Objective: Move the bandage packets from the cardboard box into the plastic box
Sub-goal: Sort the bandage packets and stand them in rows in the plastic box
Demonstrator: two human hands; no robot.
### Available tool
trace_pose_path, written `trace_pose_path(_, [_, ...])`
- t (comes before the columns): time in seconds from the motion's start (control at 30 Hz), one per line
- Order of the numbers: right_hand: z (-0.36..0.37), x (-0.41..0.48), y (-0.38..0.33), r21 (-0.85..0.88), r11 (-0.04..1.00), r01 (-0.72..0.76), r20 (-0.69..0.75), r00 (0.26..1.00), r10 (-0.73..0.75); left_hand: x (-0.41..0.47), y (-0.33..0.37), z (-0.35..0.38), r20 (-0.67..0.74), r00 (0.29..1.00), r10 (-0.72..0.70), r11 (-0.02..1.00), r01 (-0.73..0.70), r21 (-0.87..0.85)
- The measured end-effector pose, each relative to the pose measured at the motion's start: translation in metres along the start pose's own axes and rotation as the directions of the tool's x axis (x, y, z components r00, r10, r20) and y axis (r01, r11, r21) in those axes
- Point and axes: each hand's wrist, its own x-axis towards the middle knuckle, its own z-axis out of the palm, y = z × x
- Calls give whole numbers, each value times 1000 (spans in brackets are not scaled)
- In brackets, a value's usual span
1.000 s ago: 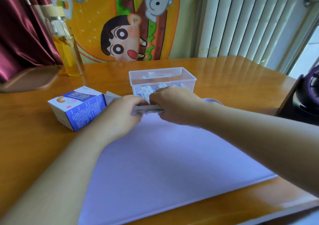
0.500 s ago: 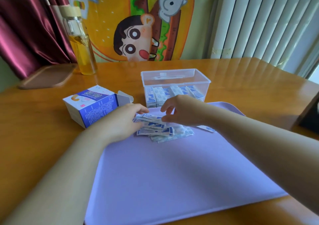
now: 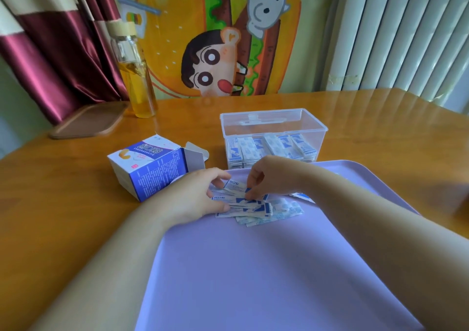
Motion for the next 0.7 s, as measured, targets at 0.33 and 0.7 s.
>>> trace_pose_path(0.33, [-2,-5,8,28,1000,0,-43,999,1,1,4,7,-6,1000,-30,999,30,31])
trace_pose_path(0.7, [-18,-15,21,549,813,193,-186,977,-106,3,5,6,21,1000,-22,1000,22,2])
